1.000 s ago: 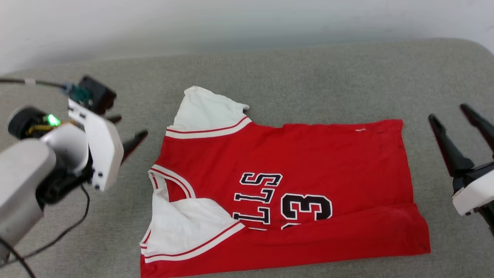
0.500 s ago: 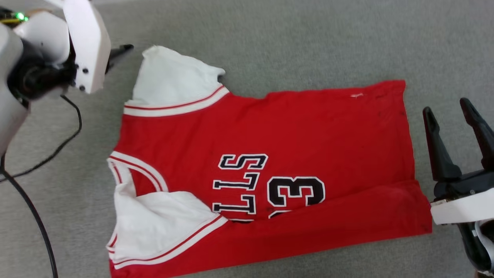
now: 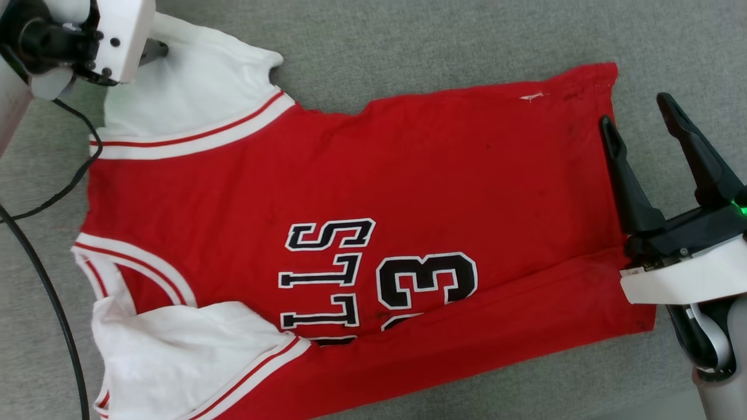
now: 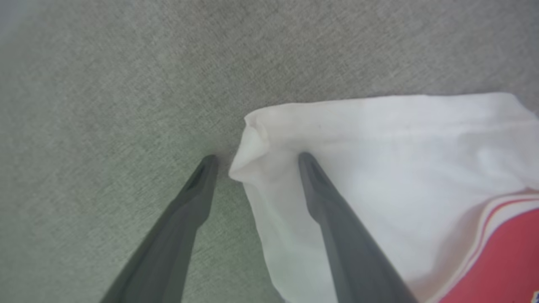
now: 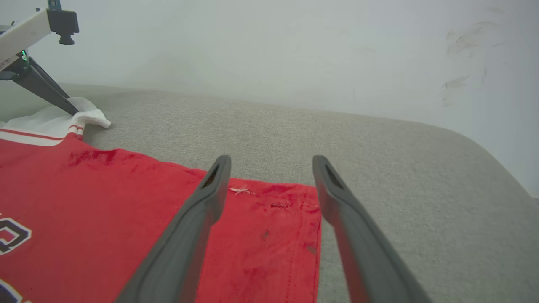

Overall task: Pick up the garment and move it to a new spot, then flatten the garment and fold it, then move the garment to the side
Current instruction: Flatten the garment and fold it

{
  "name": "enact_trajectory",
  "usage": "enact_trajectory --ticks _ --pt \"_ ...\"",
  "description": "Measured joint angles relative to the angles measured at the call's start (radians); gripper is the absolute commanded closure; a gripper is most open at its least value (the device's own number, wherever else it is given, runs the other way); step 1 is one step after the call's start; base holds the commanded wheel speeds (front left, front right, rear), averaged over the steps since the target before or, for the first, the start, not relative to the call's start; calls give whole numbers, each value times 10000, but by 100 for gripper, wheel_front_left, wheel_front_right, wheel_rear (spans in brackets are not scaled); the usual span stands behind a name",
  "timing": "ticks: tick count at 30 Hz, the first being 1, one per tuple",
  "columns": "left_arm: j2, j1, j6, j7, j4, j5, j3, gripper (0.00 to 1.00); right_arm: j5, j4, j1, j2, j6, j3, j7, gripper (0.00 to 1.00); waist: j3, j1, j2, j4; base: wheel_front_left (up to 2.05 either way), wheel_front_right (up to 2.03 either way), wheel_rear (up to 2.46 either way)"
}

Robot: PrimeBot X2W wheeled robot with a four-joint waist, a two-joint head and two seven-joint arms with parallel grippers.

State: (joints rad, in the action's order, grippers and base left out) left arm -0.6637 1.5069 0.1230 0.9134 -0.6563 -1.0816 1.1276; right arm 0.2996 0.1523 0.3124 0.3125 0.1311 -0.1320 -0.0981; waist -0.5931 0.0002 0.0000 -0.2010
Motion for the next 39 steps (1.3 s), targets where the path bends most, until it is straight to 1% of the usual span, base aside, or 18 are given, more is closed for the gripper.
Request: enact_trajectory --ticks 5,6,7,10,13,16,18,21,24,28,31,33,35,37,39 --pt "123 394 59 499 -334 84 299 0 17 -209 292 56 0 -263 -130 0 -404 -1 0 -198 0 0 0" --pt "132 427 59 560 -355 13 318 56 19 -245 330 77 0 -278 -161 0 -443 -2 0 -214 0 0 0" --pt "134 457 61 587 -351 -13 347 100 40 -288 359 123 0 -280 -163 0 -462 -2 0 -209 0 0 0" --pt "169 455 59 466 -232 -69 533 100 63 -401 422 247 0 -263 -151 0 -395 -2 0 -134 0 0 0" --pt "184 272 58 31 42 -119 740 100 73 -449 663 437 0 -104 -44 0 -206 -1 0 -34 0 0 0" --pt "138 88 59 -376 399 -144 991 100 27 -472 959 798 0 -27 343 0 75 -1 0 115 0 0 0" --pt "111 7 59 -650 744 -167 1131 100 23 -477 1287 1183 0 -17 849 0 295 -1 0 235 0 0 0" --pt "56 -14 59 -1039 1333 -284 1252 100 297 -573 1825 1933 0 -186 2071 0 634 -1 0 447 0 0 0" --pt "-56 -17 59 -1283 1894 -288 1356 100 986 -765 2463 2851 0 -683 3689 0 933 -2 0 701 0 0 0" --pt "-192 -62 59 -1465 2531 -263 1453 100 2313 -1235 3407 4266 0 -1789 6123 0 1202 -2 0 1062 0 0 0" --pt "-207 -94 59 -1536 2940 -209 1492 100 3446 -1559 4036 5078 0 -2715 8000 0 1279 -2 0 1306 0 0 0" --pt "-201 -94 61 -1603 3183 -140 1501 100 4073 -1787 4422 5405 0 -3177 9091 0 1257 -2 0 1448 0 0 0" --pt "-163 -94 59 -1651 3404 -125 1513 100 4508 -2105 4865 5530 0 -3430 9919 0 1182 -2 0 1570 0 0 0" --pt "-121 -84 61 -1703 3565 -86 1524 100 4782 -2441 5256 5515 0 -3661 10590 0 1069 -2 0 1690 0 0 0" --pt "-96 -40 61 -1745 3672 -46 1528 100 4863 -2800 5574 5390 0 -3837 11010 0 937 -2 0 1805 0 0 0"
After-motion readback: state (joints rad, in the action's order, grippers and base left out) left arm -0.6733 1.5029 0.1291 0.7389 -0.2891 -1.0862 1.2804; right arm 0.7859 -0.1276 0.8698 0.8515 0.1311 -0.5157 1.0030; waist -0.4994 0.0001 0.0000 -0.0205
